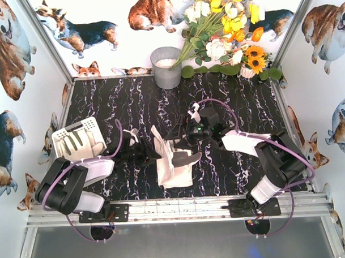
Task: Put the gloves into the storage basket
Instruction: Pair the glove with the glove.
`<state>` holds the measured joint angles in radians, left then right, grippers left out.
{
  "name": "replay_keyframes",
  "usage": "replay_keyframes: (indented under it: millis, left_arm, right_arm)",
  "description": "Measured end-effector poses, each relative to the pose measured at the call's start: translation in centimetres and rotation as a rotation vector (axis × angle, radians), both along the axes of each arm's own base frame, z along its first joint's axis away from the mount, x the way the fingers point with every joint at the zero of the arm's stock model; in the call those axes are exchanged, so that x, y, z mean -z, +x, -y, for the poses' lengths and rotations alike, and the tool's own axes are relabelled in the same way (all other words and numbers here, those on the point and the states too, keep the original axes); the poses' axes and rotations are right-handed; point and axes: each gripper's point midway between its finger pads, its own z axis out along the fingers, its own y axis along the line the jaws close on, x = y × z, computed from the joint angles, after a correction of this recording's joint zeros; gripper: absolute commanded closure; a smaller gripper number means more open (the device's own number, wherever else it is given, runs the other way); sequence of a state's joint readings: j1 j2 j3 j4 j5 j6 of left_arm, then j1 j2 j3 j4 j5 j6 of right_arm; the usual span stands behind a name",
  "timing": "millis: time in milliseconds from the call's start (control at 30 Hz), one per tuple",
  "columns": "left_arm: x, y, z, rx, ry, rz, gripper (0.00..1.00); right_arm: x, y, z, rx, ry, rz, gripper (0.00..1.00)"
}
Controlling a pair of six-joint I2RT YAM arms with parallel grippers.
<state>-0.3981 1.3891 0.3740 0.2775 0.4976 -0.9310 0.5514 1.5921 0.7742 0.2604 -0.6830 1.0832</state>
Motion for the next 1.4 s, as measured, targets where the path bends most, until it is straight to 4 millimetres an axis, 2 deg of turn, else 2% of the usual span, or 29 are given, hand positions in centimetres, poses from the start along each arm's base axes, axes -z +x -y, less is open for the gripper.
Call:
replay_keyframes:
  millis: [200, 367, 500, 567, 600, 667, 733, 833, 933, 1033, 1067, 1133, 1200, 1400]
  left_arm:
    - [0.1, 0.0, 0.3, 0.004, -0.012, -0.007, 0.59]
    - [0.0, 0.1, 0.5, 0.005, -0.017, 0.000, 0.60]
    - [-0.1, 0.1, 0.6, 0.006, -0.020, 0.002, 0.61]
    - [-0.1, 0.1, 0.6, 0.006, -0.021, 0.003, 0.64]
    - [-0.1, 0.1, 0.6, 0.006, -0.020, 0.003, 0.66]
    - [-0.1, 0.1, 0.6, 0.005, -0.019, 0.003, 0.72]
    - [0.0, 0.2, 0.5, 0.002, -0.016, 0.004, 0.82]
    - [0.1, 0.3, 0.4, -0.007, -0.008, 0.008, 0.95]
    - [0.0, 0.4, 0.4, -0.009, -0.003, 0.016, 1.00]
    - [-0.5, 0.5, 0.3, -0.011, -0.001, 0.038, 1.00]
    - [-0.8, 0.6, 0.3, -0.011, 0.001, 0.049, 0.98]
    - [-1.4, 0.7, 0.1, -0.010, 0.007, 0.073, 0.81]
    - [-2.2, 0.8, 0.0, -0.008, 0.015, 0.101, 0.69]
    - [-5.3, 0.9, -0.3, -0.002, 0.005, 0.217, 0.38]
  right_arm:
    - [-0.5, -1.1, 0.4, -0.048, -0.017, 0.035, 0.10]
    - [0.8, -2.3, 0.7, -0.097, -0.078, 0.042, 0.11]
    - [2.1, -3.1, 0.6, -0.129, -0.116, 0.039, 0.17]
    - [2.9, -3.4, 0.6, -0.139, -0.142, 0.034, 0.25]
    - [3.2, -3.5, 0.5, -0.144, -0.153, 0.034, 0.32]
    - [3.6, -3.7, 0.4, -0.155, -0.175, 0.036, 0.53]
    - [3.8, -3.8, 0.2, -0.167, -0.199, 0.044, 0.75]
    - [3.7, -3.8, 0.0, -0.184, -0.226, 0.070, 0.99]
    - [3.6, -3.8, 0.0, -0.196, -0.248, 0.084, 1.00]
    - [3.6, -4.0, 0.1, -0.207, -0.263, 0.082, 1.00]
    - [3.6, -4.1, 0.2, -0.210, -0.267, 0.079, 1.00]
    - [3.4, -4.4, 0.3, -0.217, -0.269, 0.070, 1.00]
    - [2.6, -4.7, 0.4, -0.224, -0.255, 0.075, 1.00]
    - [-2.6, -5.5, 0.5, -0.245, -0.163, 0.175, 1.00]
